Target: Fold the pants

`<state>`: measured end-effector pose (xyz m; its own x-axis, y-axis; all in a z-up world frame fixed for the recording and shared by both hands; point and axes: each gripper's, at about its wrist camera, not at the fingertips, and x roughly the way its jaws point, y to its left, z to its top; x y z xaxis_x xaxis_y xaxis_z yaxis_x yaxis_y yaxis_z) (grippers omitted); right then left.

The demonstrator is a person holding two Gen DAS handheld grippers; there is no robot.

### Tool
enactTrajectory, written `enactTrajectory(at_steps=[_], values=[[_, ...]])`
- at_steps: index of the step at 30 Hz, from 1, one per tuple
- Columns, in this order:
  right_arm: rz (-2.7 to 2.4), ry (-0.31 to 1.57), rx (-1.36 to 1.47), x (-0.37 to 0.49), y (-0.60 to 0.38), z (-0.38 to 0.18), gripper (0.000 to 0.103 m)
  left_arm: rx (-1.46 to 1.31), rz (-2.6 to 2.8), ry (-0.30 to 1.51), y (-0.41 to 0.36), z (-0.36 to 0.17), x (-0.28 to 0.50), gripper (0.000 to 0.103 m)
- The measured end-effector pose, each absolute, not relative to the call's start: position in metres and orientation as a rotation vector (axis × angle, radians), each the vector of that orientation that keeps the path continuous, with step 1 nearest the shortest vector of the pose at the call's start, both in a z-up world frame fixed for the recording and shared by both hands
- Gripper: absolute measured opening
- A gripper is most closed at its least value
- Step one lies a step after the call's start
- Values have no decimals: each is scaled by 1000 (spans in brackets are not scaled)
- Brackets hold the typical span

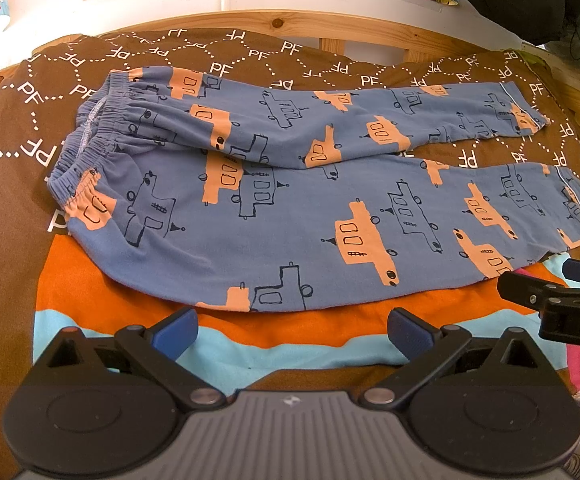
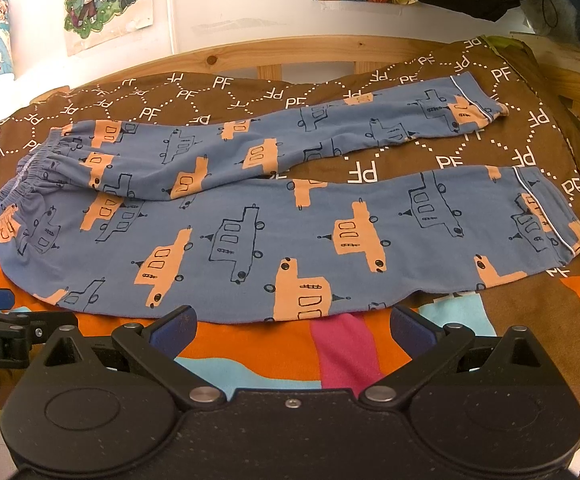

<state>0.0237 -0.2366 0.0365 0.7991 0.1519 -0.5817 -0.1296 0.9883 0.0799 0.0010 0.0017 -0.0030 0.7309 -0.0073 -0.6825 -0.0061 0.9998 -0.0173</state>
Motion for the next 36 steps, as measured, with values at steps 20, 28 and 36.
enactTrajectory(at_steps=[20,28,36], values=[[136,428,213,19,-267,59,103,-8,80,642,31,36,39,103],[223,242,50,30,-276,101,102,213,102,514,67,128,103,103],[502,391,-286,133,-266,137,102,397,129,718,83,150,185,103]])
